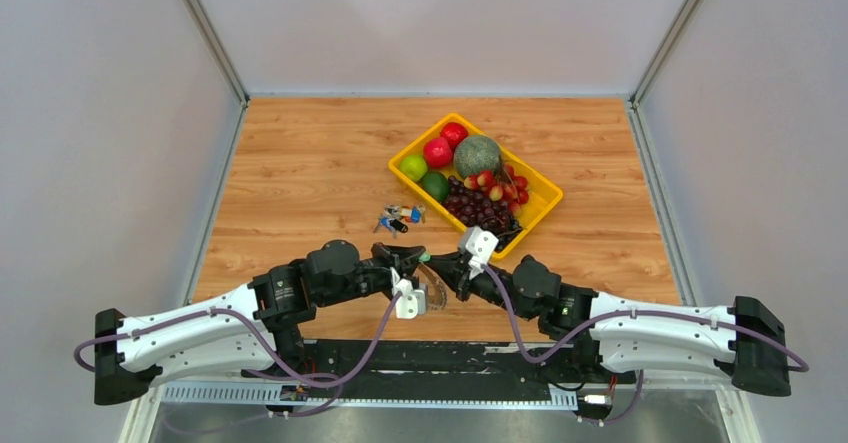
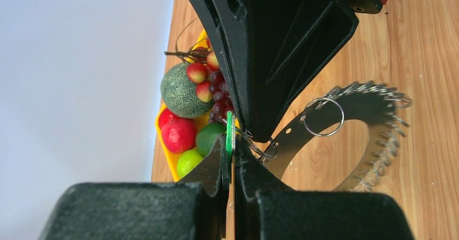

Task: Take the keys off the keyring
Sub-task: Remove the key from the keyring.

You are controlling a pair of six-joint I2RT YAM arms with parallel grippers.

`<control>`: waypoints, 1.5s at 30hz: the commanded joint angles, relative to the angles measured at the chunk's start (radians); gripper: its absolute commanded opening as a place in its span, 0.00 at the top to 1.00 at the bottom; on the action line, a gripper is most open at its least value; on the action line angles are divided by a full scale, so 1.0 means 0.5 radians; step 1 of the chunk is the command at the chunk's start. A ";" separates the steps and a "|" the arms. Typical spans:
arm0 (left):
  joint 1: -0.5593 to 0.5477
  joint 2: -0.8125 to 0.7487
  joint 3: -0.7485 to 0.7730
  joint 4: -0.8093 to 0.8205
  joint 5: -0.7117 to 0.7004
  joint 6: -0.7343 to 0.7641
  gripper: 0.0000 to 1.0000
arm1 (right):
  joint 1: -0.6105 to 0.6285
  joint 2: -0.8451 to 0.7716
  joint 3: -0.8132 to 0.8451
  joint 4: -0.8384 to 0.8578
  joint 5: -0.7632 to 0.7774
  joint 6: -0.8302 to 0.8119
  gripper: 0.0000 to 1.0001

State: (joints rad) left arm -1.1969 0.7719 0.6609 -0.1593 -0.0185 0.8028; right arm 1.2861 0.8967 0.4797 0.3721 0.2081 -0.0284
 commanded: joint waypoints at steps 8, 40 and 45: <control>-0.002 -0.006 0.014 0.160 0.043 -0.056 1.00 | 0.115 -0.002 0.309 -0.422 0.120 -0.526 1.00; 0.013 0.010 0.012 0.173 0.005 -0.080 1.00 | 0.386 -0.604 -0.081 -0.183 0.633 -0.545 0.77; 0.013 -0.003 0.000 0.176 0.024 -0.058 1.00 | 0.134 -0.575 -0.117 -0.166 0.296 -0.230 0.74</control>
State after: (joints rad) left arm -1.1950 0.7910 0.6586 -0.1299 -0.0296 0.7795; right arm 1.4376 0.5930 0.4301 0.2558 0.5137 -0.3229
